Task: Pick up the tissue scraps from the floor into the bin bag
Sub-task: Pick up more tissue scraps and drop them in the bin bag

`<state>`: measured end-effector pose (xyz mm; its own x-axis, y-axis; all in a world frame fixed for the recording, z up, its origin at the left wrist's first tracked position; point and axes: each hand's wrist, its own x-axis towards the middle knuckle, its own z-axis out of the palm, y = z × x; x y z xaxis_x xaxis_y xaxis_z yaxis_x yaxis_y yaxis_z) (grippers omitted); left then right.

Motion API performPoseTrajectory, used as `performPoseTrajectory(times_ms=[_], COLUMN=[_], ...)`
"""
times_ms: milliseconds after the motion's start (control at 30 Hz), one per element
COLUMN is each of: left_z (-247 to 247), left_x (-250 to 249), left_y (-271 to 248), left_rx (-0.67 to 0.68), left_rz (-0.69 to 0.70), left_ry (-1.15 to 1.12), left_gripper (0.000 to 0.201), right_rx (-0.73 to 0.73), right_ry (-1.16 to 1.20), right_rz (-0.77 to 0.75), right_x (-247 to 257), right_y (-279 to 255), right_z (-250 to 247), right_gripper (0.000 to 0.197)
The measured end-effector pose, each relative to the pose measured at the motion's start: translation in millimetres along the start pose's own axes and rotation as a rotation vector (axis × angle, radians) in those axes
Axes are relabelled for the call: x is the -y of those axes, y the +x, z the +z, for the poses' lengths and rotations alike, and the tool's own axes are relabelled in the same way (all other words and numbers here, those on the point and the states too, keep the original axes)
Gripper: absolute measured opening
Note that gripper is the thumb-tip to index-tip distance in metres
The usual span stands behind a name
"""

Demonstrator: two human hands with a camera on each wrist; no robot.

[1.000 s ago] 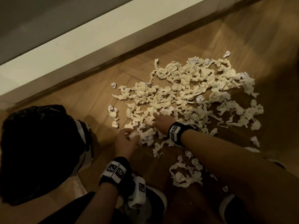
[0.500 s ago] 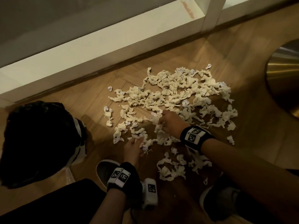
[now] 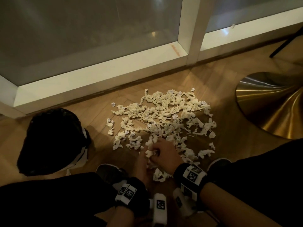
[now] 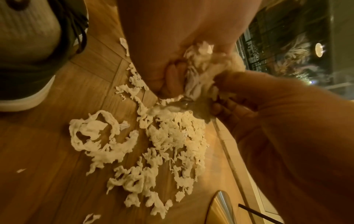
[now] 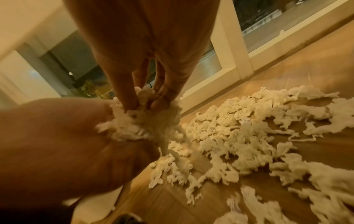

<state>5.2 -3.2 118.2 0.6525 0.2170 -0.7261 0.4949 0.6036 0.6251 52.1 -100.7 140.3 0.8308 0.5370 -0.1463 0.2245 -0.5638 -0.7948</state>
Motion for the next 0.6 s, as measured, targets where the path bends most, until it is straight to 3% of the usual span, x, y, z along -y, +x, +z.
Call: performPoseTrajectory(times_ms=[100,233,300,400,600], left_z=[1,-2,-6,-10,1], left_x=[2,4,8,15,30], left_y=[-14,-23,-22,-20,-25], left_rx=[0.027,0.065,0.015,-0.033,0.057], left_rz=[-0.074,-0.154,-0.185,-0.195,-0.178], left_ry=[-0.108,-0.197,-0.219,-0.166,-0.349], left_gripper=[0.038,0.027,0.03,0.034,0.033], right_rx=[-0.003,-0.077,-0.088,-0.068,-0.134], right_ry=[0.064,0.119,0.106,0.089,-0.076], right_rz=[-0.044,-0.062,-0.105,-0.134,-0.199], right_x=[3,2,0,-3,-10], right_y=[-19,-29,-31,-34,-34], right_z=[10,13,16,23,30], right_gripper=[0.014,0.017,0.017,0.026,0.03])
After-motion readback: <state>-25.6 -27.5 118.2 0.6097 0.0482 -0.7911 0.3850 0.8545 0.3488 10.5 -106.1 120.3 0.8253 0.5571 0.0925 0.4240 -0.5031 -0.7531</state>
